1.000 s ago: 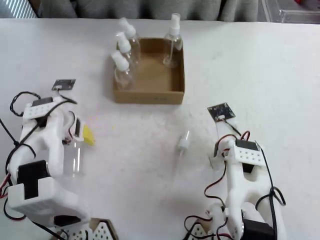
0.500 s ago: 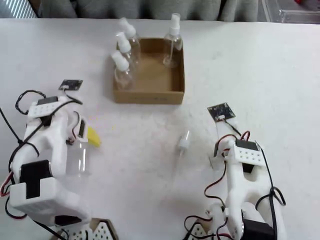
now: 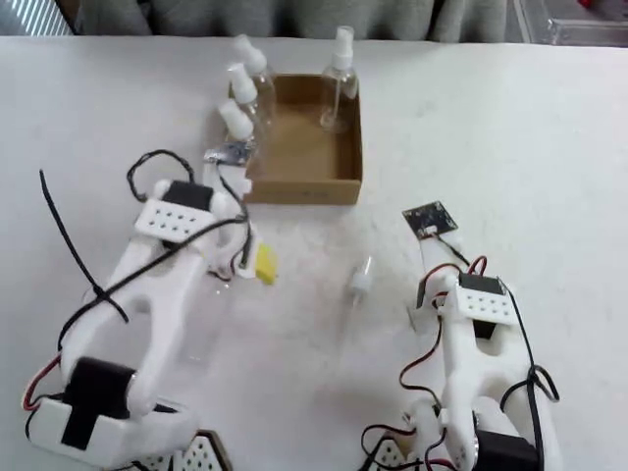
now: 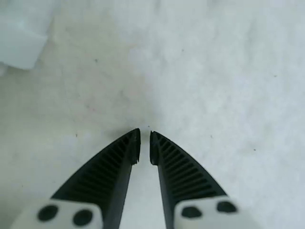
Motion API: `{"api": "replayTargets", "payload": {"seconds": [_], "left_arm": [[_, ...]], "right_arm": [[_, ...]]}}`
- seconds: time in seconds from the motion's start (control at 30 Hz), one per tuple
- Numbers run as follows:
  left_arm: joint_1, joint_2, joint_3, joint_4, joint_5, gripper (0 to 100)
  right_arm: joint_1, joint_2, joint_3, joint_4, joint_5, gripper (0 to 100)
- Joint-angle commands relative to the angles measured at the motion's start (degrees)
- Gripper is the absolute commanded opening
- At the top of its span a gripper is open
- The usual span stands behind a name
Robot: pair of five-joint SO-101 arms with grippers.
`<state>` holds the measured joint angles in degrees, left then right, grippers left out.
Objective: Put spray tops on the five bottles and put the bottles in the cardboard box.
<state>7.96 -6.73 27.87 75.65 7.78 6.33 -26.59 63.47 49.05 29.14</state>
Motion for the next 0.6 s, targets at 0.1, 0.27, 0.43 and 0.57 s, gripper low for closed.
{"api": "replayTargets", "payload": {"seconds": [0.1,0.27,0.43,0.57], "left_arm": [[0.5,-5.8,-4.9,3.2,-3.5,31],[-7.4,-12.0,-6.4,7.9,-11.6,31],[-19.3,-20.8,-5.0,7.8,-17.2,31],[-24.6,-20.0,-0.3,8.0,-25.9,31]], "right_arm": [[0.0,-0.7,-0.1,-0.7,0.2,1.9],[-0.2,-0.7,-0.1,-0.7,0.2,1.9],[-0.3,-0.7,-0.1,-0.7,0.2,1.9],[-0.3,-0.7,-0.1,-0.7,0.1,1.9]]}}
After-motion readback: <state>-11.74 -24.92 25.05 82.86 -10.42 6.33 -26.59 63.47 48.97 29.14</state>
